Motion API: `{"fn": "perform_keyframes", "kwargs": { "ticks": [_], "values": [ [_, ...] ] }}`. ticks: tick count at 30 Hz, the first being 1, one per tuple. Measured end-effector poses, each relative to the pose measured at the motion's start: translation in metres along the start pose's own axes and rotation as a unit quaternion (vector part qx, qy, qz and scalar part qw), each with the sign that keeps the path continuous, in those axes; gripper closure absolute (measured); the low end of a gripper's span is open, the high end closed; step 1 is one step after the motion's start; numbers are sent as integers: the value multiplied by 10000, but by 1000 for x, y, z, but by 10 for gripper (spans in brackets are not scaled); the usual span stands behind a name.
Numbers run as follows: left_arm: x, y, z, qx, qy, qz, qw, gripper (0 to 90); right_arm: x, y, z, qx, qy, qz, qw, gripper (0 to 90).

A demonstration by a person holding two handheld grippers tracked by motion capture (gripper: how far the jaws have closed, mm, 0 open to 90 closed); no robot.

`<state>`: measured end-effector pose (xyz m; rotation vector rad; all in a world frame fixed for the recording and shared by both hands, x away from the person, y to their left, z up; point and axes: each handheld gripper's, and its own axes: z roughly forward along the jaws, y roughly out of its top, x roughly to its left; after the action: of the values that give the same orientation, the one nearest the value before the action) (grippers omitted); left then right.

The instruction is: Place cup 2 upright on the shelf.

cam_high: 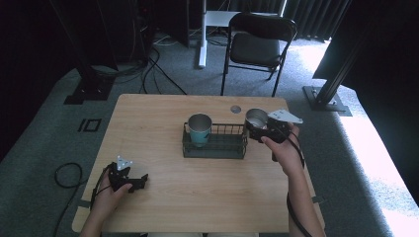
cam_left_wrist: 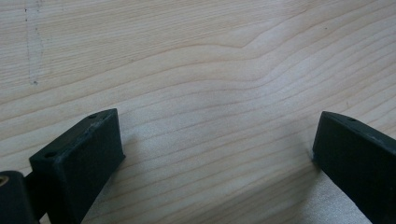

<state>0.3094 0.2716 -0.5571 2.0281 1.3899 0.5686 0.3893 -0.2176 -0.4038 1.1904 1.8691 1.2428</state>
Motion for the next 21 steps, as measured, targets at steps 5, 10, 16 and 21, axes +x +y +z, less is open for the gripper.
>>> {"fn": "perform_keyframes", "kwargs": {
  "ticks": [5,10,16,21],
  "values": [
    [0,0,0,-4,-1,-13,10000,25,13,6,7,-1,130,-64,9999,129],
    [0,0,0,-5,-2,-14,10000,25,26,8,16,4,282,-103,9995,129],
    [0,0,0,-1,-1,-10,10000,25,38,6,28,87,409,-144,9990,129],
    [0,0,0,-3,1,-12,10000,25,44,0,39,155,482,-152,9986,129]
  ]
}}
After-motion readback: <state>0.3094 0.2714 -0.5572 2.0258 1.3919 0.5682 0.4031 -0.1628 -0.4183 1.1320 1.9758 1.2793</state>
